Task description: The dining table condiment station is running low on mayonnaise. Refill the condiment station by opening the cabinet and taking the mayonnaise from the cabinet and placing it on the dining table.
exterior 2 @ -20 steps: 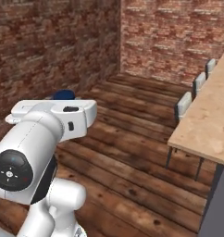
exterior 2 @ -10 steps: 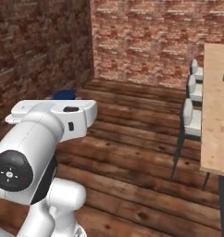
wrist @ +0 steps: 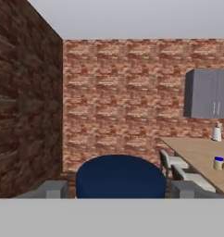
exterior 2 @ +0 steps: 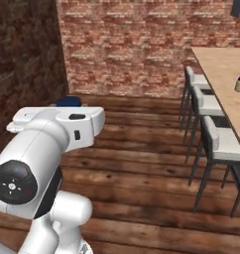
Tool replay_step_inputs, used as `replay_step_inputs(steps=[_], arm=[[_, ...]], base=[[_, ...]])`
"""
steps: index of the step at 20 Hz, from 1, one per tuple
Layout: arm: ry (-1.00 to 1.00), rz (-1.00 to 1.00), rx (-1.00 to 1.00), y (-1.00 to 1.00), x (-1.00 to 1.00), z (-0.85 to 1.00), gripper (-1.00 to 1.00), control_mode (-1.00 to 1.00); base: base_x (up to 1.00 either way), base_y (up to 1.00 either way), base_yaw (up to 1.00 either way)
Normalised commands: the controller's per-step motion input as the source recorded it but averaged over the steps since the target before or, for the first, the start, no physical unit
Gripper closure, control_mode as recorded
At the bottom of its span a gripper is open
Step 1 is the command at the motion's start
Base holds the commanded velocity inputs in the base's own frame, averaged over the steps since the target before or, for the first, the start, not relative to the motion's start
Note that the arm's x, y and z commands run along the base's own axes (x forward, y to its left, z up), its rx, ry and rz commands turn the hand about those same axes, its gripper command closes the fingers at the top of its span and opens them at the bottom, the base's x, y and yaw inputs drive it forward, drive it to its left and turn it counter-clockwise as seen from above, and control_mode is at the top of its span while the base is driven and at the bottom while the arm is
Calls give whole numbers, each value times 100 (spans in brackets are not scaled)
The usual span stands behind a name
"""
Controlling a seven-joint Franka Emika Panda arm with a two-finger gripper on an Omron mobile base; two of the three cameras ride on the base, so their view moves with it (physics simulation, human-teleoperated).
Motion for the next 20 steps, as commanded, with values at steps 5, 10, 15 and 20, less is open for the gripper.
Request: replay_step_inputs(steps=[5, 10, 15, 20], arm=[[0, 0, 0, 0, 0, 0, 100, 100], [0, 0, 0, 0, 0, 0, 100, 100], [0, 0, 0, 0, 0, 0, 100, 100], [0, 0, 0, 0, 0, 0, 100, 100]], base=[[100, 87, -52], [100, 80, -56], [100, 79, -56], [100, 78, -56]])
